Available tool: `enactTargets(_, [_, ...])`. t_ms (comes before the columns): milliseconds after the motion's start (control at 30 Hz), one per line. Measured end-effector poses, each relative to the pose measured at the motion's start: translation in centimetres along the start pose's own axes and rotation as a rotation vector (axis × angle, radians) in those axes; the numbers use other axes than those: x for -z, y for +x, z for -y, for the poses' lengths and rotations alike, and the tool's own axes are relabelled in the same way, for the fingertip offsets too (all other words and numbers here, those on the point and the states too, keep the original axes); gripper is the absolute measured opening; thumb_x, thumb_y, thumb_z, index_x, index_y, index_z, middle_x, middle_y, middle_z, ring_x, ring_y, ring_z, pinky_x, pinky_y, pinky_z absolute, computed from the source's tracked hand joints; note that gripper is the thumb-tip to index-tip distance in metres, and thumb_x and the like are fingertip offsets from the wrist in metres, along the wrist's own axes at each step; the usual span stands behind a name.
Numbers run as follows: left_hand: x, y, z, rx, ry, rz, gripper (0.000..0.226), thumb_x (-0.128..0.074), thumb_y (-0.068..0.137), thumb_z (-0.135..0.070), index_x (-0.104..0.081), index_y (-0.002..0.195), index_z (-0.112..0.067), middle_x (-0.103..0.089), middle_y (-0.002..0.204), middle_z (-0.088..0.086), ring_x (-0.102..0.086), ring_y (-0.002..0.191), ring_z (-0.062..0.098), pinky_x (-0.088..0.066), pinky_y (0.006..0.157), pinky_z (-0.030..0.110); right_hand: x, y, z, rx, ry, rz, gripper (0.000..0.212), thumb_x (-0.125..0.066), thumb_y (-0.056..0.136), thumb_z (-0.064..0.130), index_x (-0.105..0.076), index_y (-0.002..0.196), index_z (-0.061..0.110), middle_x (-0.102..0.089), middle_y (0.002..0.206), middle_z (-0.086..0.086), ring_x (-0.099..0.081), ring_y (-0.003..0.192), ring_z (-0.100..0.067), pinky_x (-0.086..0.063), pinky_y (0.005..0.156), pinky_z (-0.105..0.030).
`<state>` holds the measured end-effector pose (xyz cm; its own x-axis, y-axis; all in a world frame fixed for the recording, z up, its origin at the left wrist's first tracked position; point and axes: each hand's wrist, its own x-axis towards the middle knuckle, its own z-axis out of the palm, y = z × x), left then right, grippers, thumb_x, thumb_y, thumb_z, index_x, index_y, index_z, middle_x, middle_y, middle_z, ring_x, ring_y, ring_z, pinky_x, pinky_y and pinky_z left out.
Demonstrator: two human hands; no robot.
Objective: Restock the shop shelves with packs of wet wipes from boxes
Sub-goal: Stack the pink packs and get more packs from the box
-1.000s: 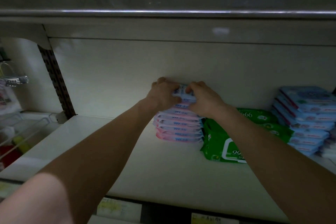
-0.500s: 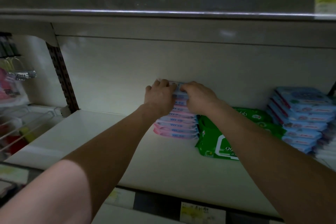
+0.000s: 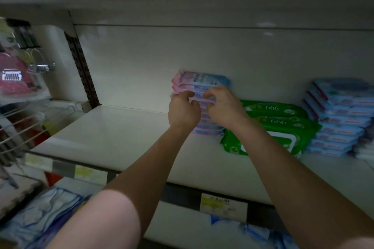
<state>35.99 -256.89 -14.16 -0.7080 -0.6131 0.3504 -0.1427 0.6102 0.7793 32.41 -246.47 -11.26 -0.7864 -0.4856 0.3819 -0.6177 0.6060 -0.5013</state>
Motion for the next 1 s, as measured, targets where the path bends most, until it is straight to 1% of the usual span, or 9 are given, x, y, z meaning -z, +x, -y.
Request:
enactTargets(67, [0.2, -0.2, 0.0, 0.037, 0.001, 0.034, 0.037, -0.050, 0.094, -0.010, -0.057, 0.130, -0.012, -0.056, 0.131, 0.009, -0.057, 0.115, 0.023, -0.043, 0.096, 0.029, 0.2, -0.6, 0.0, -0.021, -0.007, 0.013, 0.036, -0.052, 0.093, 0.003, -0.059, 0.128, 0.013, -0.047, 0.137, -0.008, -0.050, 0.122, -0.021, -0.038, 0.099, -0.025])
enactTargets(267, [1.2, -0.6, 0.5, 0.071, -0.044, 0.135, 0.038, -0.051, 0.093, -0.008, -0.056, 0.131, -0.010, -0.060, 0.129, 0.009, -0.059, 0.111, 0.022, -0.042, 0.086, 0.022, -0.2, -2.4, 1.0, -0.086, -0.068, 0.087, 0.035, -0.054, 0.092, 0.004, -0.061, 0.125, 0.013, -0.055, 0.132, -0.007, -0.055, 0.116, -0.022, -0.043, 0.094, -0.027])
enactTargets(333, [1.7, -0.8, 1.1, 0.062, -0.060, 0.182, 0.039, -0.052, 0.092, -0.008, -0.056, 0.130, -0.010, -0.060, 0.128, 0.009, -0.059, 0.111, 0.023, -0.043, 0.088, 0.023, -0.7, -3.0, 1.4, -0.110, -0.094, 0.099, 0.035, -0.054, 0.091, 0.005, -0.061, 0.124, 0.012, -0.057, 0.130, -0.008, -0.056, 0.114, -0.023, -0.045, 0.093, -0.028])
enactTargets(433, [2.7, -0.9, 2.3, 0.063, -0.097, 0.260, 0.038, -0.054, 0.090, -0.009, -0.058, 0.127, -0.010, -0.062, 0.124, 0.011, -0.061, 0.108, 0.025, -0.048, 0.095, 0.030, -2.0, -4.0, 2.2, -0.169, -0.109, 0.103, 0.033, -0.054, 0.091, 0.007, -0.062, 0.123, 0.011, -0.058, 0.129, -0.010, -0.056, 0.113, -0.024, -0.045, 0.093, -0.028])
enactTargets(500, [3.5, -1.0, 3.4, 0.056, -0.124, 0.318, 0.038, -0.055, 0.089, -0.010, -0.058, 0.127, -0.010, -0.062, 0.123, 0.012, -0.061, 0.107, 0.026, -0.049, 0.095, 0.035, -2.9, -4.8, 2.8, -0.224, -0.105, 0.100, 0.032, -0.055, 0.091, 0.008, -0.063, 0.122, 0.011, -0.058, 0.129, -0.010, -0.056, 0.114, -0.023, -0.043, 0.091, -0.024])
enactTargets(567, [4.3, -1.2, 4.5, 0.036, -0.157, 0.375, 0.038, -0.056, 0.088, -0.010, -0.058, 0.126, -0.010, -0.062, 0.121, 0.013, -0.062, 0.105, 0.027, -0.050, 0.095, 0.037, -3.8, -5.9, 3.6, -0.273, -0.098, 0.088, 0.032, -0.056, 0.091, 0.009, -0.062, 0.122, 0.010, -0.057, 0.131, -0.010, -0.054, 0.117, -0.024, -0.042, 0.095, -0.026])
enactTargets(667, [5.2, -1.7, 5.8, 0.012, -0.211, 0.463, 0.037, -0.056, 0.088, -0.010, -0.058, 0.125, -0.010, -0.061, 0.124, 0.012, -0.060, 0.108, 0.027, -0.049, 0.096, 0.036, -5.1, -7.8, 5.0, -0.343, -0.117, 0.072, 0.033, -0.055, 0.092, 0.010, -0.061, 0.124, 0.010, -0.054, 0.135, -0.009, -0.051, 0.122, -0.024, -0.041, 0.102, -0.031])
enactTargets(767, [5.7, -2.9, 6.4, -0.022, -0.244, 0.566, 0.035, -0.056, 0.090, -0.010, -0.058, 0.125, -0.010, -0.058, 0.126, 0.010, -0.058, 0.109, 0.026, -0.048, 0.096, 0.034, -5.7, -9.8, 6.4, -0.416, -0.150, 0.042, 0.034, -0.055, 0.092, 0.010, -0.061, 0.125, 0.010, -0.054, 0.136, -0.009, -0.051, 0.125, -0.025, -0.040, 0.105, -0.035])
enactTargets(1000, [6.2, -7.8, 5.6, -0.077, -0.262, 0.746, 0.036, -0.056, 0.091, -0.015, -0.056, 0.127, -0.013, -0.055, 0.131, 0.011, -0.055, 0.115, 0.026, -0.045, 0.100, 0.034, -4.2, -15.7, 8.4, -0.657, -0.221, 0.037, 0.036, -0.052, 0.093, 0.016, -0.059, 0.128, 0.017, -0.052, 0.139, -0.004, -0.050, 0.126, -0.022, -0.039, 0.106, -0.034])
